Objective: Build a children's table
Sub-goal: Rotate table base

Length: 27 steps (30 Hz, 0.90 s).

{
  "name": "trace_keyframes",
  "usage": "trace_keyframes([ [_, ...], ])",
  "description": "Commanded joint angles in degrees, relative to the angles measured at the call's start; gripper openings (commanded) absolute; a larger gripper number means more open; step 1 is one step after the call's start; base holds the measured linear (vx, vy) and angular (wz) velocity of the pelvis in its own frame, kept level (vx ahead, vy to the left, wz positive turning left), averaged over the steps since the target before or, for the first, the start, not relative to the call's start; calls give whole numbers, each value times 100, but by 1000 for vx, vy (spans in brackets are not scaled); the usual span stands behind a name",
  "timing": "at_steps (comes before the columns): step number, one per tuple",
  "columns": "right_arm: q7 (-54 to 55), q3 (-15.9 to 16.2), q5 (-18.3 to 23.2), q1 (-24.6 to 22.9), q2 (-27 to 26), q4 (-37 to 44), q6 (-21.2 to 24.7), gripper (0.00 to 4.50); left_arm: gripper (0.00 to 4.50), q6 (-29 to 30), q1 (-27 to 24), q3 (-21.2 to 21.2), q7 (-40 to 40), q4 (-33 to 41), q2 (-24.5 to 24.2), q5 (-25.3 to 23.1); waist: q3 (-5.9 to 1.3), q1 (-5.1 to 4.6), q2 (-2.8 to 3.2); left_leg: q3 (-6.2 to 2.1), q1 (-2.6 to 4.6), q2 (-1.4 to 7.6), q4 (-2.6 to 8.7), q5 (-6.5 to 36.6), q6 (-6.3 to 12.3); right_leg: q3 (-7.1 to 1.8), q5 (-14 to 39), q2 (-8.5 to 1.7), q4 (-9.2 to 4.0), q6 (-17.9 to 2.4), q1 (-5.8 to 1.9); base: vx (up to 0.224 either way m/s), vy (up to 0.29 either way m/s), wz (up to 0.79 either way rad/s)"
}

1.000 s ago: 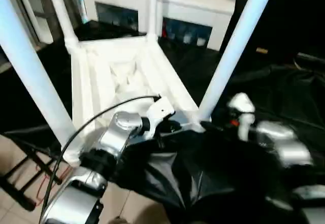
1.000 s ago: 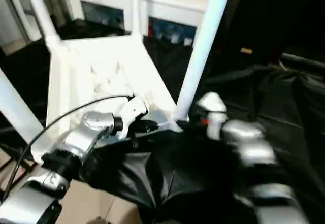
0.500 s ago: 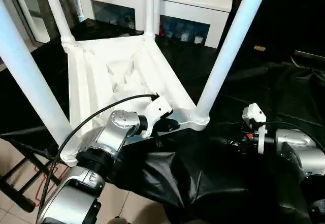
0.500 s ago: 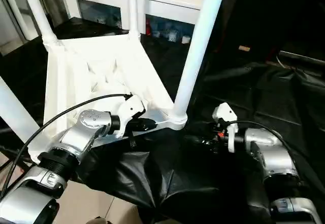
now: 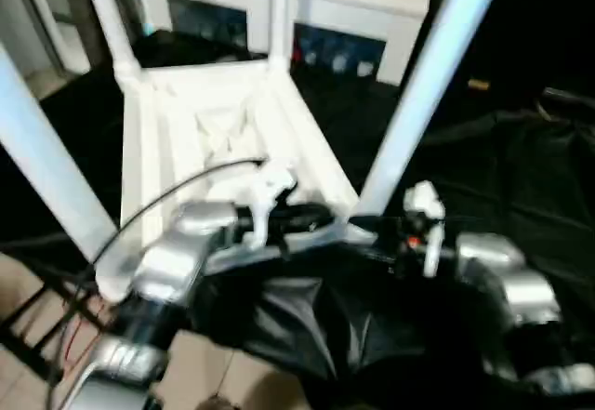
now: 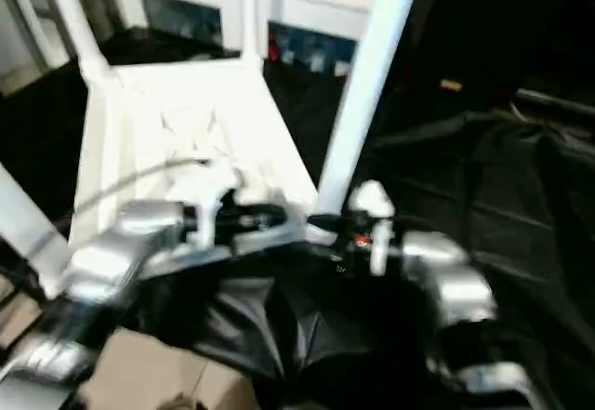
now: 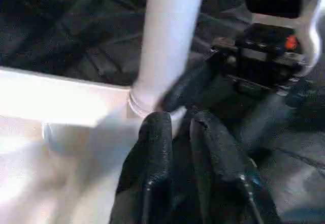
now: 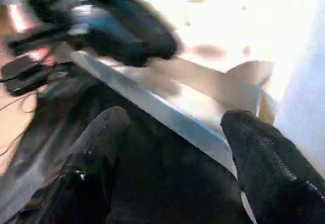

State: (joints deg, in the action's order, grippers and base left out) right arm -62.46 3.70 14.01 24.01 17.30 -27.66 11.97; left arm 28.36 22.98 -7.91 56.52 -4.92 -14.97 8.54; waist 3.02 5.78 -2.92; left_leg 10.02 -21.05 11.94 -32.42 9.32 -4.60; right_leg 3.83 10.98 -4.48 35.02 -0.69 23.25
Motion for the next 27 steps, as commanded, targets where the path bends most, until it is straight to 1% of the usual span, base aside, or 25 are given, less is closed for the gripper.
trace_keyframes([
  [1,422,-83,-141,125,-46,-204,-110,335,110,335,-232,19,-97,501,-44,156,-310,2,-29,1,51,155,359,1323,161,-233,1434,-357,-455,-1205,-281,0,0,0],
  [2,433,-84,-143,127,-51,-209,-115,335,116,345,-248,16,-101,524,-48,161,-308,2,-5,-2,71,157,364,1429,116,-245,1585,-349,-474,-1126,-266,0,0,0],
  [3,532,-99,-164,151,-100,-248,-155,335,116,420,-382,-1,-137,711,-76,203,-305,-7,-25,3,65,150,365,1451,115,-247,1626,-337,-490,-1072,-267,0,0,0],
  [4,792,-141,-210,221,-199,-357,-201,335,134,487,-623,-21,-208,992,-75,265,-302,-5,-13,-14,64,167,385,1435,82,-250,1518,-337,-467,-1045,-265,0,0,0],
  [5,1288,-201,-337,354,-332,-607,-299,335,144,423,-940,-78,-389,1275,-9,220,-304,-20,-102,-9,59,181,384,1423,73,-247,1484,-340,-459,-1052,-262,0,0,0],
  [6,1505,-228,-391,412,-381,-721,-324,335,150,358,-1050,-106,-471,1352,22,170,-301,-19,-71,-27,48,188,391,1417,45,-248,1512,-370,-434,-1077,-259,0,0,0],
  [7,1706,-250,-441,459,-420,-820,-347,335,150,336,-1155,-138,-565,1458,44,126,-282,-53,-63,-15,31,165,407,1450,30,-249,1615,-340,-465,-1037,-261,0,0,0],
  [8,1903,-290,-462,522,-483,-937,-400,335,156,320,-1279,-163,-680,1564,103,97,-310,-38,-45,-9,86,170,378,1451,-7,-260,1584,-336,-459,-1005,-235,0,0,0],
  [9,1966,-303,-467,544,-505,-976,-419,335,171,315,-1320,-171,-718,1598,125,89,-306,-56,-102,8,90,177,376,1445,2,-263,1528,-329,-470,-1016,-223,0,0,0],
  [10,2388,-369,-522,680,-630,-1238,-532,335,171,303,-1564,-225,-941,1869,240,61,-300,-56,-121,7,60,156,379,1443,7,-261,1535,-316,-465,-964,-248,0,0,0],
  [11,2388,-369,-522,680,-630,-1238,-532,335,179,303,-1564,-225,-941,1869,240,61,-302,-60,-131,-5,47,167,384,1409,-12,-263,1501,-337,-443,-940,-255,0,0,0],
  [13,2883,-396,-620,866,-750,-1610,-624,335,193,367,-1817,-295,-1122,2172,315,100,-310,-73,-145,0,60,168,376,1341,-51,-261,1346,-321,-433,-919,-240,0,0,0],
  [14,3098,-388,-680,955,-788,-1782,-664,335,201,380,-1914,-309,-1184,2284,333,124,-310,-76,-178,12,64,157,367,1303,-45,-258,1199,-292,-425,-894,-245,0,0,0],
  [15,3284,-394,-738,1048,-824,-1965,-747,335,209,423,-2016,-311,-1238,2404,330,168,-316,-72,-209,12,71,165,360,1301,-43,-257,1144,-300,-406,-913,-239,0,0,0],
  [16,3411,-410,-768,1116,-852,-2093,-805,335,216,419,-2089,-309,-1263,2478,312,186,-306,-85,-203,10,48,151,369,1314,-54,-253,1161,-297,-405,-899,-250,0,0,0],
  [17,3537,-433,-786,1192,-877,-2220,-850,335,220,401,-2156,-286,-1263,2530,280,198,-303,-83,-209,15,59,146,359,1375,-68,-259,1247,-300,-409,-858,-235,0,0,0],
  [18,3706,-441,-834,1289,-890,-2376,-910,335,228,414,-2232,-270,-1201,2592,203,244,-304,-77,-218,19,63,140,360,1385,-68,-258,1271,-292,-420,-821,-237,0,0,0],
  [19,3998,-448,-917,1464,-897,-2659,-1007,335,236,402,-2395,-257,-1078,2722,12,287,-303,-80,-232,17,61,140,355,1394,-78,-259,1279,-286,-410,-779,-228,0,0,0],
  [20,4032,-451,-924,1485,-896,-2690,-1011,335,252,411,-2419,-249,-1049,2742,-16,308,-307,-85,-224,12,65,137,360,1436,-101,-253,1323,-283,-401,-753,-225,0,0,0],
  [21,4244,-478,-966,1623,-894,-2913,-1057,335,252,477,-2587,-200,-894,2889,-196,449,-300,-85,-236,16,68,130,355,1452,-112,-255,1357,-280,-395,-719,-217,0,0,0],
  [22,4294,-489,-973,1658,-892,-2972,-1070,335,257,502,-2638,-181,-848,2931,-253,492,-303,-89,-237,13,67,133,359,1463,-119,-254,1364,-281,-396,-715,-220,0,0,0],
  [23,4387,-518,-974,1737,-883,-3089,-1090,335,262,539,-2741,-135,-696,2991,-425,564,-295,-79,-217,21,83,126,354,1526,-150,-255,1411,-267,-403,-694,-195,0,0,0],
  [24,4445,-539,-970,1782,-874,-3154,-1098,335,269,577,-2811,-106,-588,3031,-550,606,-290,-100,-243,25,76,127,358,1564,-151,-259,1428,-259,-402,-688,-193,0,0,0],
  [25,4527,-564,-966,1851,-863,-3256,-1116,335,279,601,-2896,-60,-462,3072,-715,648,-299,-84,-221,20,82,125,360,1566,-173,-259,1417,-261,-392,-674,-198,0,0,0],
  [27,4689,-646,-955,2015,-844,-3500,-1210,335,298,649,-3080,159,-258,3135,-1042,768,-298,-96,-212,15,75,120,357,1600,-206,-258,1368,-253,-376,-677,-196,0,0,0],
])
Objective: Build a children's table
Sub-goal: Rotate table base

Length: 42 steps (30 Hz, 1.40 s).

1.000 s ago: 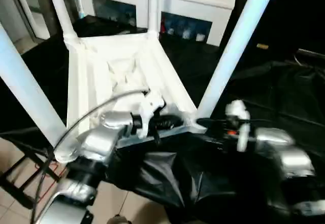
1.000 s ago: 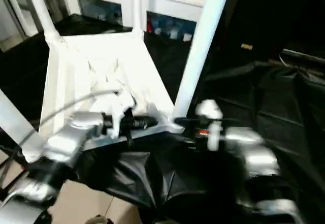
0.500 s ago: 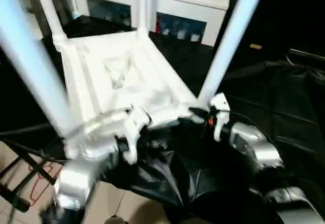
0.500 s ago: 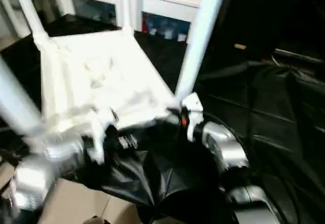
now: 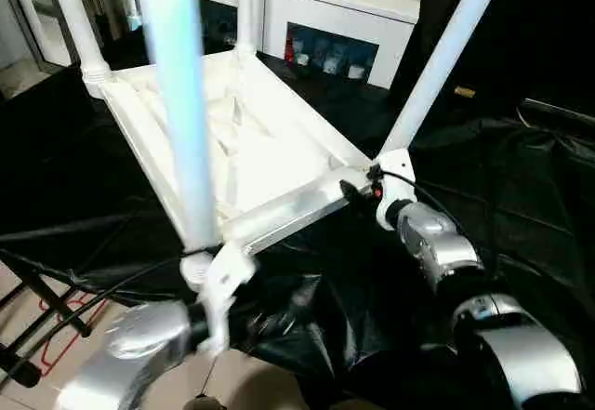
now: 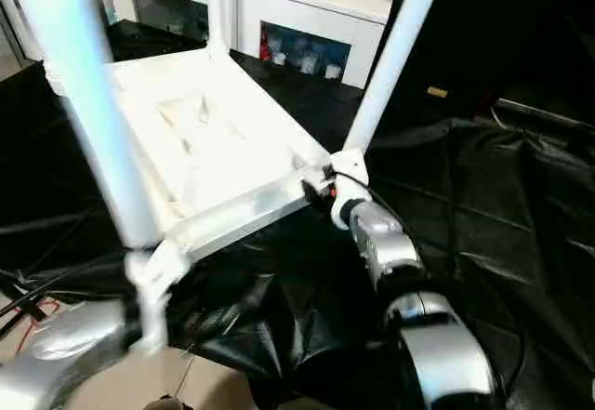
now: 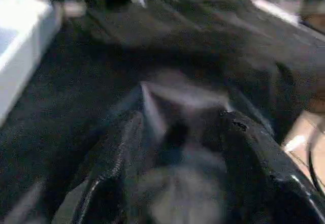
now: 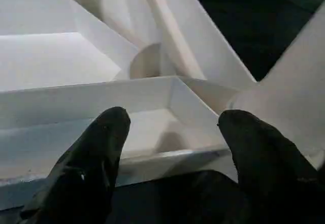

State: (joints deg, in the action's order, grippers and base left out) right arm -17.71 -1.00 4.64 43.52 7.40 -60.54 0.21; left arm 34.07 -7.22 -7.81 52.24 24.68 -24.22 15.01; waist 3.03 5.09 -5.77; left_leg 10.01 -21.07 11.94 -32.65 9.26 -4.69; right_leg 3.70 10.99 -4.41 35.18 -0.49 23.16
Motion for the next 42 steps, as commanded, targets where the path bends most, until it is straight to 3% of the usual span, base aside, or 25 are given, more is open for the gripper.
trace_keyframes([
  [1,286,-240,14,167,156,-350,-95,335,303,121,-183,342,375,213,-381,256,-308,-33,84,18,80,115,376,1624,-215,-245,1351,-266,-381,-722,-183,0,0,0],
  [5,267,-265,21,316,222,-557,-240,335,336,176,-440,959,674,223,-974,492,-300,-42,97,25,83,107,376,1647,-217,-250,1256,-237,-365,-757,-181,0,0,0],
  [6,251,-268,12,339,230,-591,-284,335,339,181,-479,1061,724,215,-1081,548,-302,-39,76,29,88,109,369,1656,-213,-249,1242,-241,-362,-767,-175,0,0,0],
  [8,-109,-209,6,308,249,-477,-374,335,345,261,-586,1531,928,128,-1377,716,-301,-52,80,25,70,102,367,1669,-193,-257,1239,-244,-345,-788,-189,0,0,0],
  [9,-184,-190,1,295,253,-442,-384,335,371,281,-600,1622,957,107,-1427,738,-296,-56,71,24,72,107,372,1686,-179,-254,1255,-236,-352,-782,-187,0,0,0],
  [13,-1187,21,30,-64,354,118,-442,335,383,315,-431,2585,1146,-206,-1786,1198,-293,-35,100,25,93,107,373,1615,-136,-267,1040,-229,-339,-866,-188,0,0,0],
  [16,-1267,96,-14,-203,427,279,-412,335,421,420,-295,2726,1167,-318,-1856,1353,-301,-16,90,24,115,111,374,1585,-145,-265,973,-230,-327,-921,-193,0,0,0],
  [17,-1216,125,-54,-320,507,393,-363,335,428,428,-129,2781,1139,-475,-1876,1450,-299,2,147,22,128,101,381,1593,-189,-265,960,-224,-326,-942,-187,0,0,0],
  [18,-1198,123,-70,-349,531,415,-352,335,428,428,-75,2795,1132,-530,-1883,1482,-304,2,128,34,142,103,374,1606,-197,-269,932,-222,-334,-951,-176,0,0,0],
  [19,-1149,98,-92,-411,589,458,-307,335,440,399,77,2804,1132,-669,-1886,1549,-305,12,153,22,127,97,379,1611,-237,-269,900,-227,-320,-972,-200,0,0,0],
  [20,-1109,64,-84,-474,637,510,-235,335,440,338,183,2777,1131,-728,-1846,1572,-312,15,127,22,129,88,377,1596,-260,-264,896,-222,-324,-963,-211,0,0,0],
  [21,-1080,29,-94,-525,672,560,-140,335,440,297,296,2743,1141,-783,-1797,1596,-317,20,161,22,138,88,368,1597,-270,-270,858,-226,-313,-972,-204,0,0,0],
  [24,-912,-6,-178,-738,782,724,31,335,440,443,689,2621,1126,-838,-1491,1934,-324,12,144,14,107,86,370,1601,-341,-269,843,-241,-311,-978,-245,0,0,0],
  [27,-680,-94,-160,-816,763,735,56,335,440,466,1073,2286,1130,-1001,-1221,1988,-324,0,149,16,112,76,354,1666,-378,-272,923,-243,-319,-979,-229,0,0,0],
  [30,-426,-19,-219,-786,639,622,1,335,440,186,1575,1668,1055,-1365,-847,1667,-323,-6,145,10,101,73,340,1764,-369,-280,1310,-262,-354,-880,-232,0,0,0],
  [33,-372,99,-290,-716,475,530,-4,335,440,-118,1932,1305,974,-1701,-562,1394,-328,-21,141,-12,73,82,346,1700,-359,-277,1317,-271,-348,-843,-250,0,0,0],
  [34,-374,140,-315,-698,420,516,11,335,440,-207,2021,1207,965,-1784,-485,1323,-345,-4,148,-1,113,85,327,1679,-352,-281,1254,-274,-346,-860,-226,0,0,0],
  [35,-372,216,-382,-633,307,436,-8,335,440,-250,2205,993,889,-1891,-304,1225,-346,-17,135,-11,74,88,336,1594,-348,-277,1144,-279,-320,-898,-257,0,0,0],
  [38,-376,226,-388,-561,210,354,2,335,440,-284,2326,779,877,-1913,-160,1161,-352,-7,122,-4,94,102,331,1524,-326,-269,902,-273,-297,-998,-247,0,0,0],
  [42,-394,353,-499,-427,44,147,-47,335,440,-332,2579,116,784,-1904,285,1025,-354,23,130,8,101,110,322,1427,-302,-269,731,-276,-279,-1068,-244,0,0,0],
])
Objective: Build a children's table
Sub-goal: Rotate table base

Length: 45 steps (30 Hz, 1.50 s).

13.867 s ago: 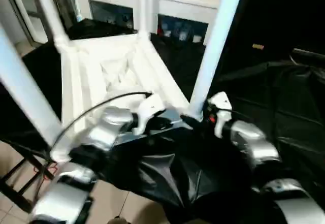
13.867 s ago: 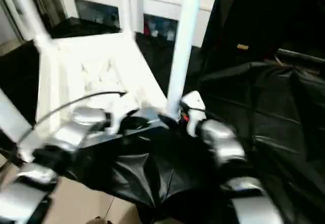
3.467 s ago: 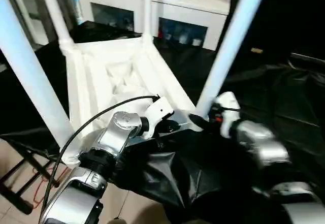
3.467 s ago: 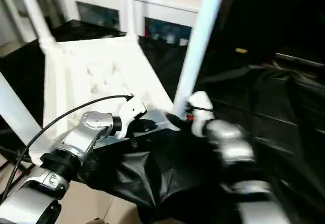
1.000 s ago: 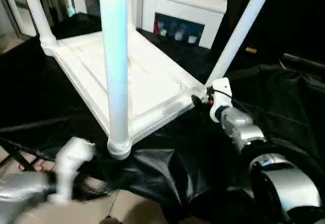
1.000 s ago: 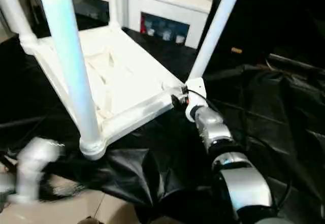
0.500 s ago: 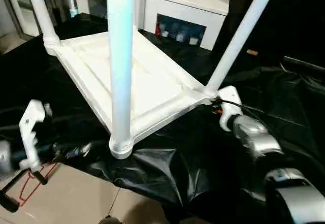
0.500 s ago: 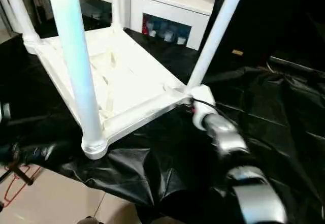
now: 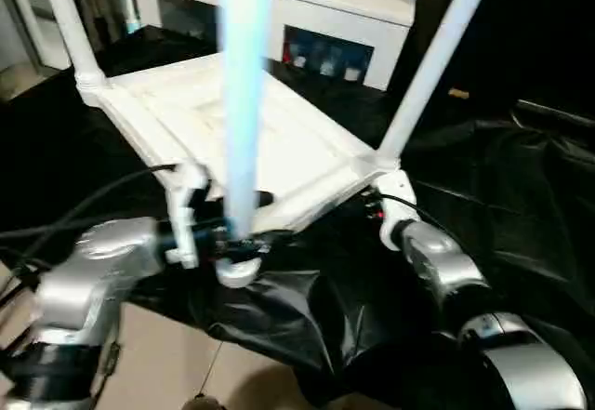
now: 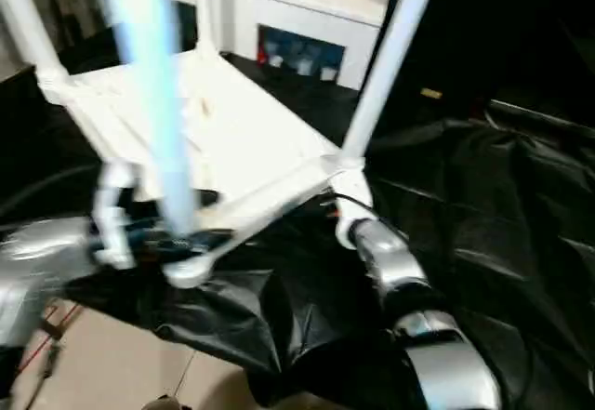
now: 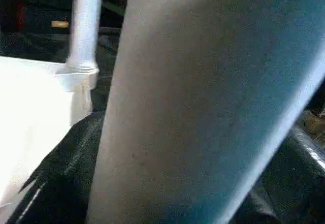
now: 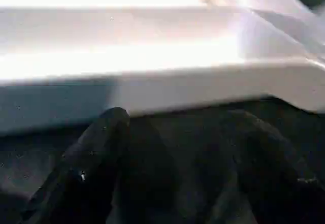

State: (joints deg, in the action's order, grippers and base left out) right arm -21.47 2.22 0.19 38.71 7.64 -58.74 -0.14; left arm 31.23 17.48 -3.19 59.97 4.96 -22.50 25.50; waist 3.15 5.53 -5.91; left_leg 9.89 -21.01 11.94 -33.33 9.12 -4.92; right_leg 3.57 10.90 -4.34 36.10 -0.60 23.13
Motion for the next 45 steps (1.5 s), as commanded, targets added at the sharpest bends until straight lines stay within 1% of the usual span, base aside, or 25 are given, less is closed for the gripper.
trace_keyframes([
  [1,-7,32,-55,69,2,-48,-16,335,440,-75,136,-444,-57,75,222,-72,-370,0,141,18,86,107,388,1408,-288,-257,695,-296,-368,-1030,-267,0,0,0],
  [3,8,32,-67,100,-30,-81,-35,335,440,-92,220,-696,-174,20,399,-230,-371,-11,126,15,73,105,386,1412,-295,-253,712,-298,-368,-996,-276,0,0,0],
  [5,-22,43,-81,140,-69,-120,-93,335,440,-367,388,-1223,-395,-170,841,-638,-361,-27,128,9,65,106,386,1526,-284,-256,920,-308,-414,-923,-278,0,0,0],
  [7,-36,49,-77,149,-78,-134,-112,335,440,-461,439,-1325,-463,-239,982,-712,-372,-19,125,6,58,106,380,1510,-276,-258,990,-323,-414,-890,-290,0,0,0],
  [8,-36,54,-80,161,-83,-166,-134,335,440,-551,529,-1476,-515,-339,1159,-791,-375,-45,97,-3,19,100,383,1439,-259,-251,998,-321,-417,-862,-315,0,0,0],
  [9,-21,50,-92,174,-83,-206,-154,335,440,-638,655,-1610,-619,-502,1364,-890,-382,-40,105,6,42,102,369,1423,-253,-252,962,-318,-418,-872,-294,0,0,0],
  [10,-9,43,-98,180,-80,-222,-160,335,440,-695,729,-1654,-704,-616,1475,-951,-380,-43,130,15,55,99,361,1407,-224,-256,851,-303,-427,-909,-280,0,0,0],
  [11,16,23,-99,176,-65,-226,-162,335,440,-981,852,-1666,-928,-882,1676,-1118,-386,-42,104,8,29,93,360,1321,-202,-250,728,-303,-405,-940,-312,0,0,0],
  [12,20,20,-98,175,-62,-228,-163,335,440,-1038,872,-1667,-969,-928,1709,-1148,-384,-37,104,14,30,86,355,1307,-173,-251,715,-300,-418,-937,-307,0,0,0],
  [13,52,0,-98,173,-41,-239,-170,335,440,-1232,991,-1671,-1216,-1177,1863,-1321,-392,-29,170,1,33,89,350,1298,-153,-248,671,-312,-408,-949,-320,0,0,0],
  [15,74,-17,-104,171,-22,-253,-178,335,440,-1350,1063,-1663,-1361,-1337,1939,-1437,-392,-46,111,7,33,92,344,1307,-106,-240,658,-304,-419,-971,-319,0,0,0],
  [16,80,-45,-104,154,24,-266,-191,335,440,-1690,1152,-1595,-1587,-1588,2042,-1593,-387,-46,108,5,19,83,343,1307,-81,-238,702,-303,-431,-964,-327,0,0,0],
  [19,103,-91,-92,121,100,-266,-200,335,440,-2060,1205,-1504,-1811,-1811,2115,-1729,-391,-47,110,0,30,99,340,1384,-60,-234,885,-320,-442,-943,-318,0,0,0],
  [20,111,-102,-96,112,143,-282,-222,335,440,-2226,1227,-1488,-2004,-1917,2106,-1869,-391,-51,189,-5,44,108,347,1447,-65,-234,860,-311,-464,-966,-300,0,0,0],
  [21,117,-111,-103,106,172,-296,-239,335,440,-2377,1252,-1478,-2148,-2028,2105,-1979,-392,-57,165,-3,47,108,338,1460,-65,-233,812,-304,-447,-986,-300,0,0,0],
  [24,48,-166,-82,72,307,-290,-272,335,440,-2162,1326,-1495,-1878,-2188,1840,-1979,-393,-18,197,-5,50,99,337,1417,-16,-227,853,-322,-433,-1025,-307,0,0,0],
  [29,-602,-112,-47,-3,645,-68,-331,335,440,-2577,1260,-1373,-831,-2429,1168,-1740,-387,-6,228,-4,53,98,346,1443,-19,-230,842,-314,-427,-1118,-296,0,0,0],
  [31,-868,-47,-75,-24,818,41,-366,335,440,-2397,1338,-1318,-556,-2630,898,-1698,-381,-5,235,7,59,97,342,1426,-8,-233,722,-305,-412,-1188,-298,0,0,0],
  [32,-1187,-38,-35,-28,991,132,-360,335,440,-2605,1437,-1341,-317,-2868,633,-1798,-375,-8,228,6,55,88,347,1434,16,-229,772,-300,-423,-1188,-304,0,0,0],
  [36,-1962,50,26,-105,1327,391,-427,335,425,-2803,1631,-1398,447,-3235,223,-1780,-370,1,245,6,68,94,347,1469,16,-236,940,-319,-436,-1191,-303,0,0,0],
  [40,-2795,248,39,-323,1629,795,-560,335,389,-3159,1923,-1523,756,-3804,38,-1959,-376,57,292,12,75,108,335,1365,94,-233,555,-307,-393,-1308,-317,0,0,0],
  [42,-3165,299,96,-483,1784,1077,-591,335,384,-3496,2124,-1639,905,-4180,-5,-2115,-369,93,277,21,69,104,335,1360,129,-227,533,-297,-415,-1327,-321,0,0,0],
  [43,-3251,292,129,-504,1801,1125,-548,335,365,-3508,2165,-1656,967,-4249,-10,-2127,-381,130,294,18,78,123,330,1364,113,-235,529,-323,-387,-1328,-327,0,0,0],
  [44,-3384,298,171,-555,1839,1219,-516,335,365,-3486,2210,-1669,1038,-4314,-9,-2140,-388,144,279,18,77,129,327,1338,103,-234,487,-335,-378,-1367,-330,0,0,0],
  [45,-3674,334,249,-676,1935,1444,-447,335,352,-3503,2308,-1690,1127,-4468,4,-2182,-376,158,292,27,74,115,324,1361,136,-232,489,-313,-401,-1381,-334,0,0,0],
])
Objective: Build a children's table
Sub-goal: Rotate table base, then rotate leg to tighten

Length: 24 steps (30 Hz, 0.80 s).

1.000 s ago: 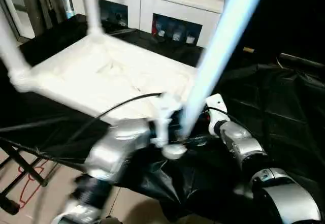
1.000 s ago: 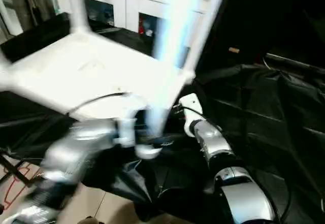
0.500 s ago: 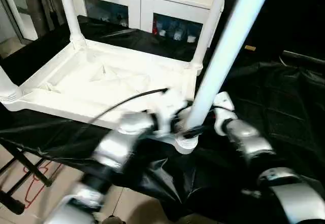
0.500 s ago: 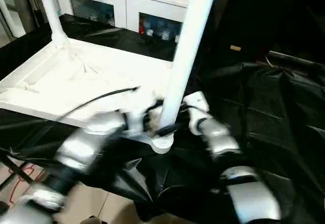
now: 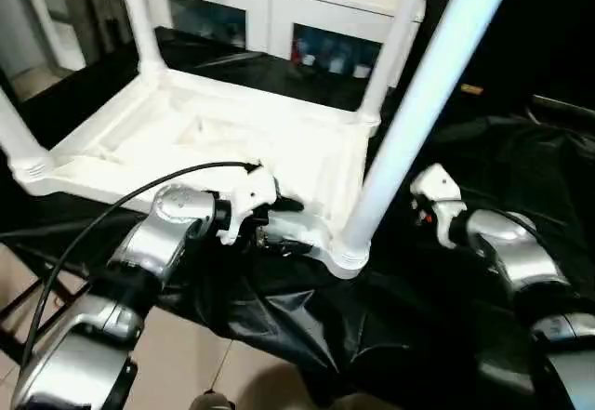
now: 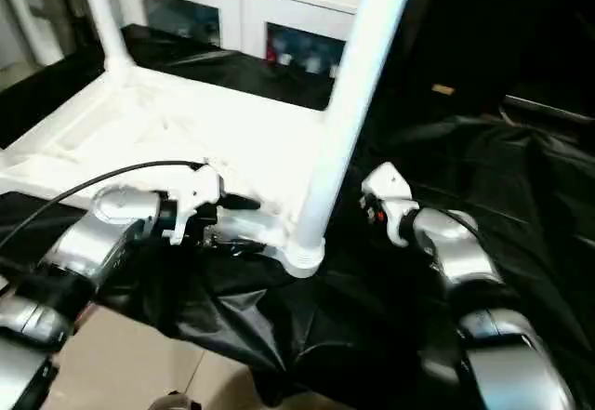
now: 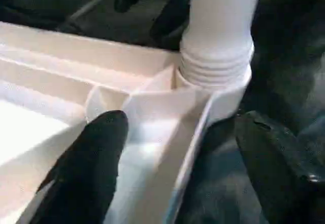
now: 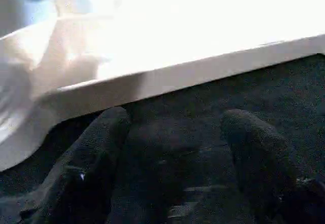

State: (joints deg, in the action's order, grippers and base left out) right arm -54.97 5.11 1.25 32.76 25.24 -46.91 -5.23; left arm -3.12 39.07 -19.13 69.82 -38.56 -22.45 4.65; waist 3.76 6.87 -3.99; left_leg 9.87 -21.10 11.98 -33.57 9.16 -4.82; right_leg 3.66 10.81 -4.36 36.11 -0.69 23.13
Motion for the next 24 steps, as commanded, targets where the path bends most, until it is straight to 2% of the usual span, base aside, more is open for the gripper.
trace_keyframes([
  [1,-522,75,199,-167,242,420,129,335,343,-95,210,-115,197,-216,5,-130,-447,43,113,19,86,125,341,1361,121,-240,470,-329,-377,-1396,-339,0,0,0],
  [3,-892,138,322,-343,393,775,321,335,333,-148,312,-187,425,-385,1,-182,-435,73,108,20,83,114,346,1379,189,-236,515,-313,-406,-1385,-345,0,0,0],
  [4,-1068,159,386,-422,464,940,466,335,327,-172,371,-205,559,-494,12,-192,-423,91,127,17,86,118,354,1425,199,-239,601,-319,-422,-1375,-341,0,0,0],
  [6,-1136,164,409,-454,492,1009,523,335,310,-203,403,-207,614,-563,22,-199,-426,120,103,13,74,120,351,1456,175,-233,775,-342,-418,-1374,-347,0,0,0],
  [7,-1188,167,391,-537,547,1122,523,335,303,-432,578,-181,442,-916,144,-300,-428,126,187,-3,76,128,357,1500,120,-233,893,-364,-422,-1383,-331,0,0,0],
  [8,-1190,160,384,-559,554,1145,522,335,294,-508,647,-177,369,-1055,190,-344,-433,144,143,1,98,125,347,1564,96,-234,958,-362,-446,-1355,-328,0,0,0],
  [10,-1200,148,380,-584,560,1184,541,335,265,-576,708,-171,325,-1184,229,-382,-431,154,132,2,88,120,346,1528,103,-231,957,-357,-446,-1336,-327,0,0,0],
  [11,-1286,163,409,-643,582,1278,606,335,265,-631,775,-200,377,-1311,267,-421,-442,156,168,-2,90,122,344,1483,100,-231,910,-359,-434,-1342,-327,0,0,0],
  [12,-1286,163,409,-643,582,1278,606,335,256,-631,775,-200,377,-1311,267,-421,-435,153,152,2,83,114,345,1466,117,-231,888,-348,-455,-1332,-331,0,0,0],
  [14,-1450,202,499,-755,636,1506,772,335,250,-684,884,-234,454,-1488,335,-466,-450,165,147,-4,75,123,336,1378,158,-226,657,-349,-414,-1396,-346,0,0,0],
  [15,-1490,211,526,-784,652,1572,827,335,227,-698,913,-242,472,-1534,352,-477,-450,159,168,5,76,113,332,1341,207,-225,545,-329,-428,-1413,-347,0,0,0],
  [17,-1670,255,646,-913,743,1907,1093,335,212,-822,1083,-284,532,-1797,433,-577,-451,181,159,-1,75,117,324,1328,257,-225,498,-343,-414,-1430,-359,0,0,0],
  [18,-1670,255,646,-913,743,1907,1093,335,212,-822,1083,-284,532,-1797,433,-577,-449,188,149,-1,65,111,326,1306,274,-223,504,-341,-423,-1420,-367,0,0,0],
  [19,-1705,270,659,-949,772,1989,1154,335,206,-846,1150,-318,569,-1897,453,-628,-445,192,200,-10,72,120,330,1339,260,-220,583,-355,-424,-1431,-353,0,0,0],
  [21,-1719,272,665,-994,802,2083,1215,335,174,-901,1263,-342,646,-2107,504,-706,-434,191,181,-7,76,112,336,1447,215,-222,838,-360,-467,-1365,-355,0,0,0],
  [24,-1725,266,661,-1052,823,2174,1252,335,164,-1002,1370,-388,604,-2349,552,-842,-444,196,202,-10,72,98,329,1455,192,-221,968,-355,-482,-1301,-364,0,0,0],
])
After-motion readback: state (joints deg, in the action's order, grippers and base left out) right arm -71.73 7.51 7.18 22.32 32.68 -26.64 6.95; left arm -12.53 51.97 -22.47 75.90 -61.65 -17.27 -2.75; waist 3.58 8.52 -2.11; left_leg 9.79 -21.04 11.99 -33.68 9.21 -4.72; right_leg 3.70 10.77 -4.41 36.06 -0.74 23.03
